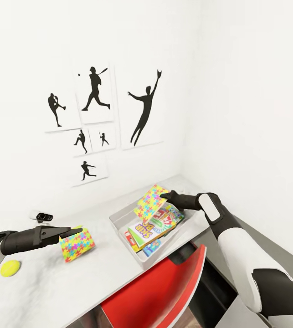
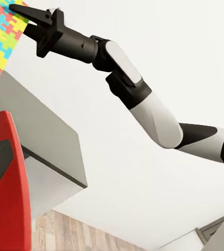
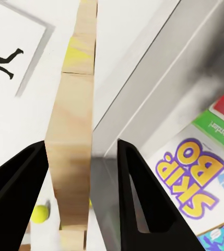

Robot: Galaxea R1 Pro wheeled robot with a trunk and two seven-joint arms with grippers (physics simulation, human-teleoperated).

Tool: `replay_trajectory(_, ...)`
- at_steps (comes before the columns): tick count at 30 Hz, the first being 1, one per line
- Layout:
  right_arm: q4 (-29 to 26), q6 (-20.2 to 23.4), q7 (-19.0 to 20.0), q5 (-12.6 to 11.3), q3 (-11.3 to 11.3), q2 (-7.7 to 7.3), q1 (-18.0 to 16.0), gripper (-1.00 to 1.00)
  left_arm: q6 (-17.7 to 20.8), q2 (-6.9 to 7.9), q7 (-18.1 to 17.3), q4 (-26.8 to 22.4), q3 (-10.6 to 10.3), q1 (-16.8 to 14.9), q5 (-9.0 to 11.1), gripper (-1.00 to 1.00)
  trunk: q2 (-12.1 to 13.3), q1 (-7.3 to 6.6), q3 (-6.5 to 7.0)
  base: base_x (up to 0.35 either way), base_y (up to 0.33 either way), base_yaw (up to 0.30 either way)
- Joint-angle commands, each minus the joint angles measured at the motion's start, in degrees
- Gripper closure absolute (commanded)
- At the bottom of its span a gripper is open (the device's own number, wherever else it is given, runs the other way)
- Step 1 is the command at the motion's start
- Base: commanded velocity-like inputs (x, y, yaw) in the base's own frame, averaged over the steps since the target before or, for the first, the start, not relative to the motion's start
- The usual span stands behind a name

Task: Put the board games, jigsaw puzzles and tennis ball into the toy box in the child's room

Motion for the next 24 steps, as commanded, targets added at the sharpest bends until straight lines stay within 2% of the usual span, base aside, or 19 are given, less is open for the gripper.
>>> replay_trajectory(1,0.0,0.1,0.6,0.3,0.0,-0.01,-0.1,1.00,0.6,0.04,-0.2,0.0,0.0,0.0,0.1,-1.00,-0.1,0.04,-0.23,0.042,0.038,0.000)
replay_trajectory(14,0.2,0.0,2.0,0.4,0.2,-0.12,-0.1,1.00,0.6,0.06,-0.2,0.0,0.0,0.0,0.1,-1.00,-0.1,0.04,-1.45,0.007,0.007,0.000)
replay_trajectory(24,3.7,0.0,2.0,0.7,0.2,-0.22,-0.1,1.00,0.6,0.11,-0.2,0.0,0.0,0.0,0.1,-1.00,-0.1,0.04,-2.38,0.000,0.000,0.000)
